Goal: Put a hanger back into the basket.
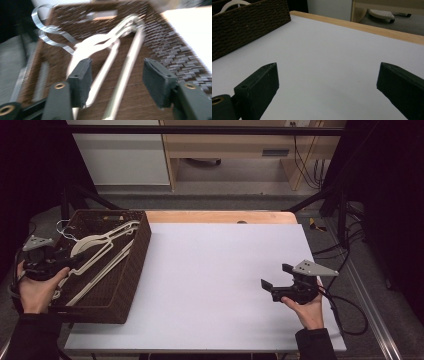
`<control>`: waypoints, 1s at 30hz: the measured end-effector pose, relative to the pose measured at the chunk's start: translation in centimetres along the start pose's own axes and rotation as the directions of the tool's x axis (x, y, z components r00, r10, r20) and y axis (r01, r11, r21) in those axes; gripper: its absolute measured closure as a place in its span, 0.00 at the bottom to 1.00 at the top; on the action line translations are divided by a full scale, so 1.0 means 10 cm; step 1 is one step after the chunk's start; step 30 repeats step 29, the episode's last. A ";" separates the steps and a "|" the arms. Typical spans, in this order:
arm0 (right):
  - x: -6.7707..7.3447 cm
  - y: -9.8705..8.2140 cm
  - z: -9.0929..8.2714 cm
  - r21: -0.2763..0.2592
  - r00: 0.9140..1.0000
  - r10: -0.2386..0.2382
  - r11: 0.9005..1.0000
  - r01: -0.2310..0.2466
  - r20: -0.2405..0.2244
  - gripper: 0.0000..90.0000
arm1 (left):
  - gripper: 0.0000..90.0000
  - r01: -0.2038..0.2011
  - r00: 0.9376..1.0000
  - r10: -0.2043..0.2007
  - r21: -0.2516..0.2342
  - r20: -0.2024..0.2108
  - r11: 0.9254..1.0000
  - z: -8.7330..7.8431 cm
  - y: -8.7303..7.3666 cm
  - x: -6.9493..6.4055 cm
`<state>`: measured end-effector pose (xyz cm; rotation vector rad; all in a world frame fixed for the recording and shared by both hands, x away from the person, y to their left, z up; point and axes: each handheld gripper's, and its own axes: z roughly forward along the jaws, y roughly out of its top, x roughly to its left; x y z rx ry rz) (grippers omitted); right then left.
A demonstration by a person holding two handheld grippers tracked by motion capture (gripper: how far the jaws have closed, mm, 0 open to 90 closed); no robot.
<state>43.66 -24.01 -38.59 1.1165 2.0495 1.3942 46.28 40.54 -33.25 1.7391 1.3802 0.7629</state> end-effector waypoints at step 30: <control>-0.03 -0.06 -0.12 -0.073 1.000 0.020 0.997 -0.022 -0.019 0.04 | 0.08 -0.145 0.918 0.193 -0.158 0.347 0.977 0.06 -0.45 -1.02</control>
